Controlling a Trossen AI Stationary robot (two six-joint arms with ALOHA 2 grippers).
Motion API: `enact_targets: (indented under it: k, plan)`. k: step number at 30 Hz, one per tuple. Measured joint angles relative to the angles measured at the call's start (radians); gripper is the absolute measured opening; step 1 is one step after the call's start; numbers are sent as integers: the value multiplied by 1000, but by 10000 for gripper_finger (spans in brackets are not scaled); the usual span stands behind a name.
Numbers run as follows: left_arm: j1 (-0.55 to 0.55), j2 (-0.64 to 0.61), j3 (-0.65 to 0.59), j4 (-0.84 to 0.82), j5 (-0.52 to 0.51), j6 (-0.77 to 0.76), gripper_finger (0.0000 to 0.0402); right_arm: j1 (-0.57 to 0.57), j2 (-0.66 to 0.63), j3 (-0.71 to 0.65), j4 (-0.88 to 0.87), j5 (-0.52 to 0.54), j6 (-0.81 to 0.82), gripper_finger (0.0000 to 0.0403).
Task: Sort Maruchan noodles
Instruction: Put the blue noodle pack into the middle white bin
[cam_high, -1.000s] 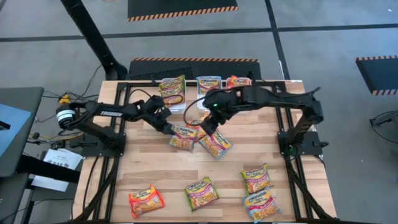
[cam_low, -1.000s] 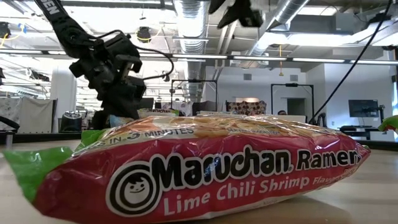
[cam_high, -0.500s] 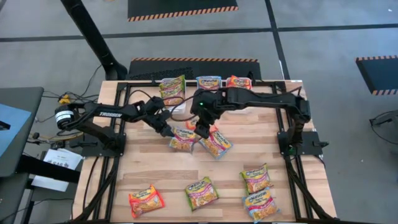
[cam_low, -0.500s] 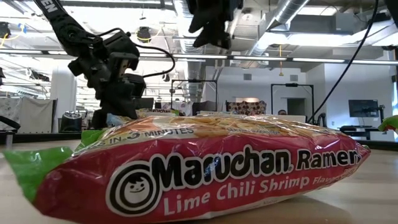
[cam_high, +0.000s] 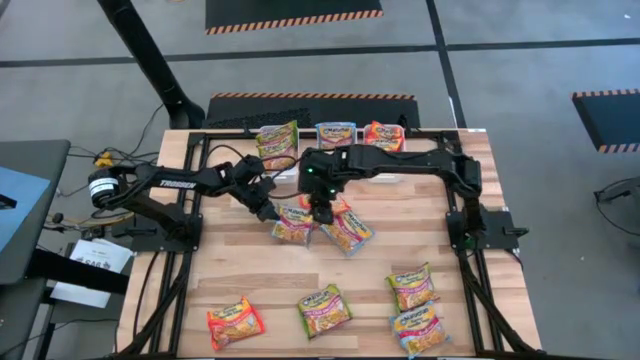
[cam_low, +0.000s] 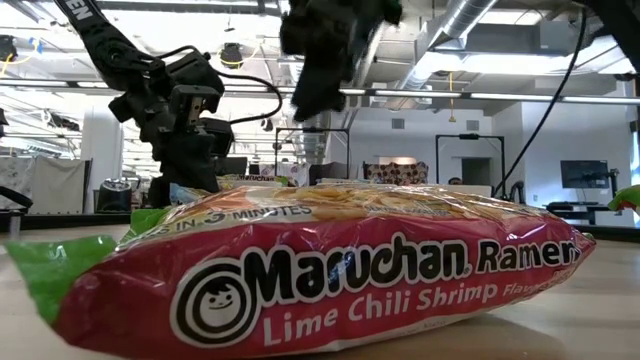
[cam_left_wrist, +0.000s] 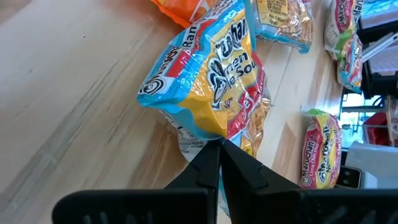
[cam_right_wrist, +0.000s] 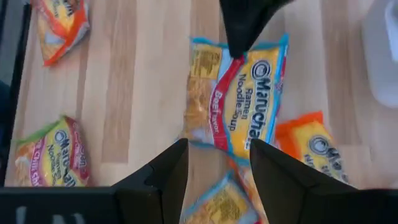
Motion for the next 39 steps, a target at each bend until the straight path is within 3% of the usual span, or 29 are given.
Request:
enact_targets:
  k: [2, 21, 39]
  plan:
    - [-4, 0, 0, 0, 6, 9, 0, -12, 13, -4, -49, 2, -34, 202]
    - [-44, 0, 1, 7, -38, 29, 0, -40, 179, -1, 88, -67, -107, 205]
    - [-45, 0, 1, 30, -29, 28, 0, -33, 253, 0, 131, -25, 24, 205]
